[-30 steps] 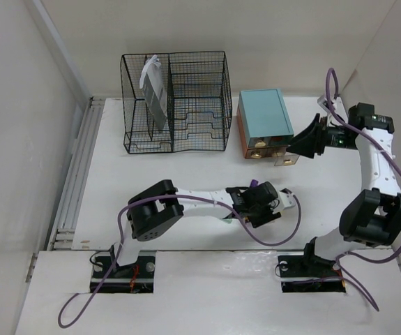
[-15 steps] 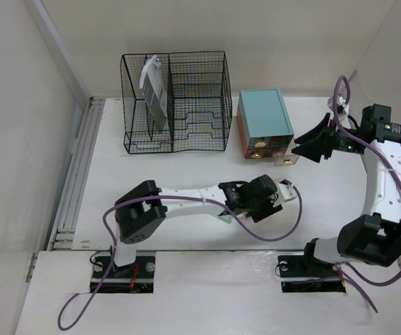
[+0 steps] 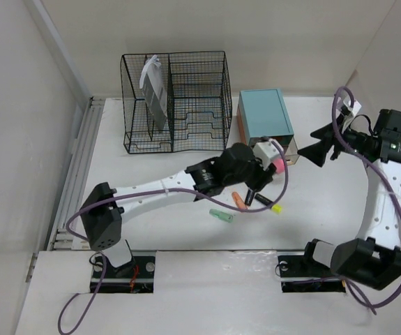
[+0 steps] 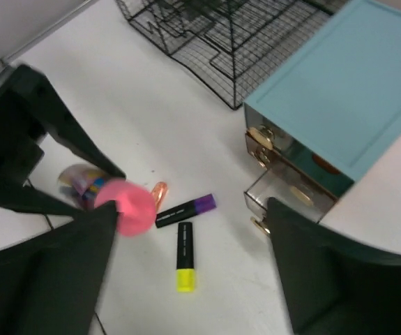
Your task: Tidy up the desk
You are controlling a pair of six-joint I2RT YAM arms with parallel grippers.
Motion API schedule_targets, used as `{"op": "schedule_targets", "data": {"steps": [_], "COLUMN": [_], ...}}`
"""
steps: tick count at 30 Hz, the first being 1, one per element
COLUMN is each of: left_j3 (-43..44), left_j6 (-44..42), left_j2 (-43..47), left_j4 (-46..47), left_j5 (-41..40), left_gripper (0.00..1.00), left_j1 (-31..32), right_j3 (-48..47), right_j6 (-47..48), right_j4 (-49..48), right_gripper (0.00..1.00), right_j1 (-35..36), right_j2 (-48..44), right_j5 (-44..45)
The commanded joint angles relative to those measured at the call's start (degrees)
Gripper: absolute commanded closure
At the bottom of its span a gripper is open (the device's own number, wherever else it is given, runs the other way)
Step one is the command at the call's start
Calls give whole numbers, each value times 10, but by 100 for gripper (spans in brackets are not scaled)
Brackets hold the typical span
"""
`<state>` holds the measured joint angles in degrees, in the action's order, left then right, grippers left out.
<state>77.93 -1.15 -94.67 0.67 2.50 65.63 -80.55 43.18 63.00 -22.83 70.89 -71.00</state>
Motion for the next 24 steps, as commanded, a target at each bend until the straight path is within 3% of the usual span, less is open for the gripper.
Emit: {"op": "schedule_targets", "data": {"steps": [1, 3, 5, 6, 10, 17, 24], "left_j3": [-23, -62, -88, -111, -139, -139, -64], "left_j6": [50, 69, 98, 105, 127, 135, 141], "left_j2": [64, 89, 102, 110, 110, 77, 3], "left_j4": [107, 168, 212, 254, 343, 453, 466], "left_j5": [29, 35, 35, 35, 40, 51, 71], "left_gripper": [100, 100, 100, 100, 100, 100, 100], "left_j1": [-23, -42, -52, -58, -72, -77, -88], "right_j3": [46, 91, 110, 120, 120, 138, 133], "right_j6": [-202, -339, -416, -512, -674, -734, -739], "right_j4": [-264, -368, -492, -535, -611, -647, -647], "right_gripper": [0, 0, 0, 0, 0, 5, 5], "right_j1": [-2, -2, -2, -2, -2, 22, 45], "right_j2": [-79, -115, -143, -143, -82, -30, -30], "right_j5": [67, 93, 75, 60, 29, 9, -14]}}
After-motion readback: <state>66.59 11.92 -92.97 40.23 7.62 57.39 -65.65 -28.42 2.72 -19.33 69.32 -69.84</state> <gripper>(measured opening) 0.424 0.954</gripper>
